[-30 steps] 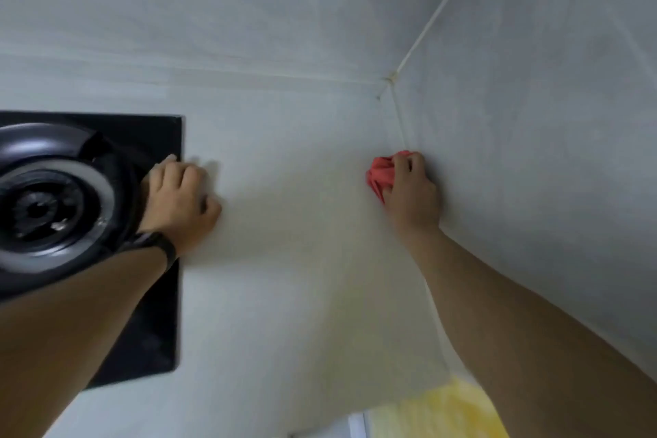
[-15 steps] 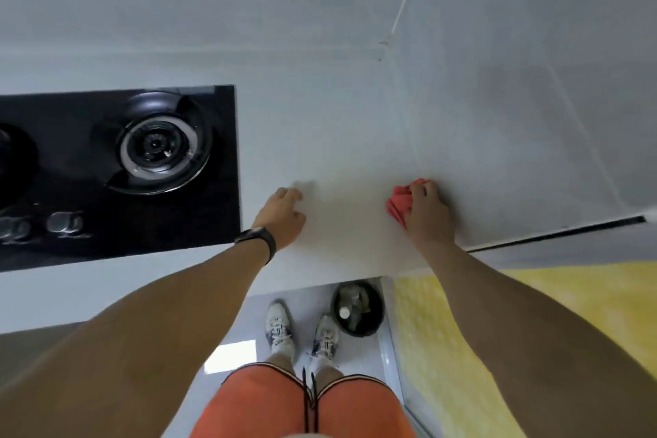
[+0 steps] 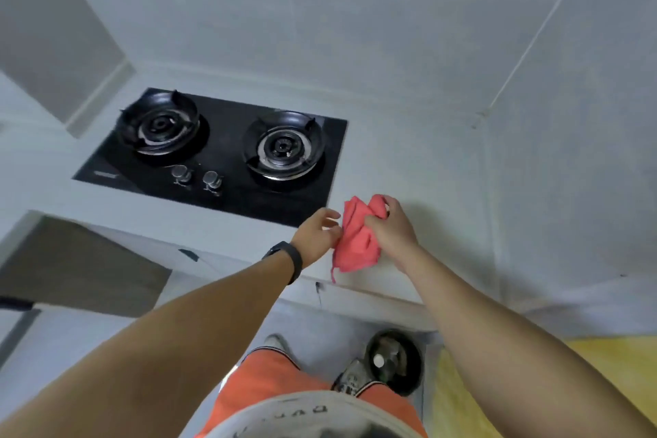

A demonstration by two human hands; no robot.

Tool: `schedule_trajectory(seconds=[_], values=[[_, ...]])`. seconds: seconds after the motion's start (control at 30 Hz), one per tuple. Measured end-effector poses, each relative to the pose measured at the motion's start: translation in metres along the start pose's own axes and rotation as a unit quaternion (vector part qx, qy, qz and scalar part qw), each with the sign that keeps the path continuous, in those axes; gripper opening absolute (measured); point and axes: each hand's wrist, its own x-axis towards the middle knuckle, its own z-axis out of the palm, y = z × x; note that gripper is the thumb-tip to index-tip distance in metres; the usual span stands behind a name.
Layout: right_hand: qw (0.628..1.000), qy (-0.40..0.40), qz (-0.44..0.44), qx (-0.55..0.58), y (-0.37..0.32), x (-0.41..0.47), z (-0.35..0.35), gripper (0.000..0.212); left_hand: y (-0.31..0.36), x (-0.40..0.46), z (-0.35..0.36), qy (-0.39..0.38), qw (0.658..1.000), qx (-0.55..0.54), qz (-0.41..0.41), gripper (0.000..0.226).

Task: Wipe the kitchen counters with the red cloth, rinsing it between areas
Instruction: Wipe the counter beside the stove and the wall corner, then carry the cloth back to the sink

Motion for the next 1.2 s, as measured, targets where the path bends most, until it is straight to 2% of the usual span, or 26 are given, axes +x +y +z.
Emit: schedule_trajectory(seconds=[0.1, 0.23, 0.33, 0.43, 0.5, 0.57, 0.63, 0.83, 0.97, 1.03, 1.1, 1.2], values=[[0.995, -0.082, -0.016, 0.052, -0.02, -0.014, 0.039, 0.017, -0.002, -0.022, -0.027, 0.003, 0.994, -0.108, -0.012, 0.022], [0.989, -0.116, 0.01, 0.095, -0.039, -0.022, 0.08, 0.026, -0.009, -0.048, -0.064, 0.017, 0.986, -0.168, -0.013, 0.021], [0.989, -0.113, -0.007, 0.098, -0.054, -0.028, 0.114, 0.029, -0.024, -0.063, -0.098, 0.021, 0.986, -0.165, 0.005, 0.029], [0.988, -0.113, -0.018, 0.101, -0.067, -0.032, 0.156, 0.04, -0.046, -0.072, -0.134, 0.041, 0.994, -0.098, 0.017, 0.038], [0.99, -0.107, -0.028, 0.091, -0.076, -0.036, 0.184, 0.041, -0.062, -0.077, -0.157, 0.083, 0.993, -0.079, 0.018, 0.028], [0.992, -0.097, -0.046, 0.069, -0.087, -0.04, 0.21, 0.037, -0.076, -0.081, -0.182, 0.133, 0.986, -0.097, 0.011, 0.012], [0.991, -0.101, -0.06, 0.069, -0.1, -0.045, 0.237, 0.036, -0.093, -0.082, -0.212, 0.179, 0.978, -0.11, 0.001, 0.004], [0.98, -0.161, -0.017, 0.119, -0.131, -0.053, 0.289, 0.034, -0.127, -0.078, -0.286, 0.187, 0.977, -0.104, 0.001, 0.005], [0.976, -0.176, -0.008, 0.13, -0.149, -0.056, 0.308, 0.044, -0.138, -0.076, -0.322, 0.212, 0.967, -0.145, -0.009, 0.004], [0.974, -0.185, -0.002, 0.131, -0.156, -0.056, 0.315, 0.044, -0.141, -0.075, -0.333, 0.225, 0.96, -0.165, -0.015, 0.012], [0.97, -0.202, -0.007, 0.133, -0.171, -0.053, 0.322, 0.052, -0.143, -0.07, -0.346, 0.233, 0.956, -0.178, -0.019, 0.022], [0.957, -0.266, -0.021, 0.114, -0.196, -0.038, 0.337, 0.055, -0.145, -0.058, -0.369, 0.26, 0.939, -0.223, -0.031, 0.028]])
